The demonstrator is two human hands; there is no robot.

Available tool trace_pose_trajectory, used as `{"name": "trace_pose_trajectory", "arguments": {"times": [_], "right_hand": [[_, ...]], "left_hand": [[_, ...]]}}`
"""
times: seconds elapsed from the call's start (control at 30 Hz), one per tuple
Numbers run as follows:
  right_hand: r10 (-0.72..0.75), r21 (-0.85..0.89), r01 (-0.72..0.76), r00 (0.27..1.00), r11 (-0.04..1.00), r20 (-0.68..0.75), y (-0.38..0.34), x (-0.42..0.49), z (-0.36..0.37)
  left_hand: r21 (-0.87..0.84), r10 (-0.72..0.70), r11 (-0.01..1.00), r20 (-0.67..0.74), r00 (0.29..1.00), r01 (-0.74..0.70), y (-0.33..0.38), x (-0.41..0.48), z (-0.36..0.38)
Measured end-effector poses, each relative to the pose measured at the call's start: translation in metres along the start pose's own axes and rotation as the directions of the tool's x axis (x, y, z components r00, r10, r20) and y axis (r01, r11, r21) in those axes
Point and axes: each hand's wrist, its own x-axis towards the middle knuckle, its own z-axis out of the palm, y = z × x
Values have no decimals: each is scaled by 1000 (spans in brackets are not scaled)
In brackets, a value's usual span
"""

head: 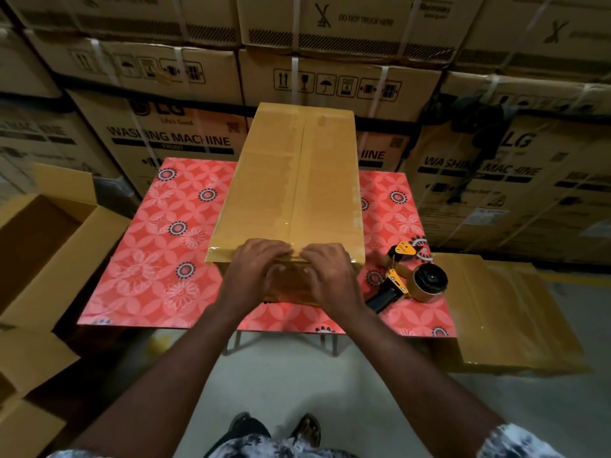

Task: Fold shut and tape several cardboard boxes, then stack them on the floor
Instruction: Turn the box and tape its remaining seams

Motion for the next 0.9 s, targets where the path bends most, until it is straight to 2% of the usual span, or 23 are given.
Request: {"name": "trace_pose_trajectory", "arguments": {"times": [0.17,0.5,0.73,0.9], "right_hand": [[-2,47,1,999,999,32,-16,23,9],[44,-52,-43,999,998,14,-30,16,15],[84,-40,-81,994,996,65,-49,43,35],[47,-75,-40,994,996,97,-45,27,36]], "left_hand": [[39,-23,999,-25,999,24,-5,2,-10],[8,-48,999,21,999,48,-9,-3,-20],[62,-90,994,-54,994,93,-44,-6,-39],[30,-82,996,12,997,81,-50,-18,-39]]}}
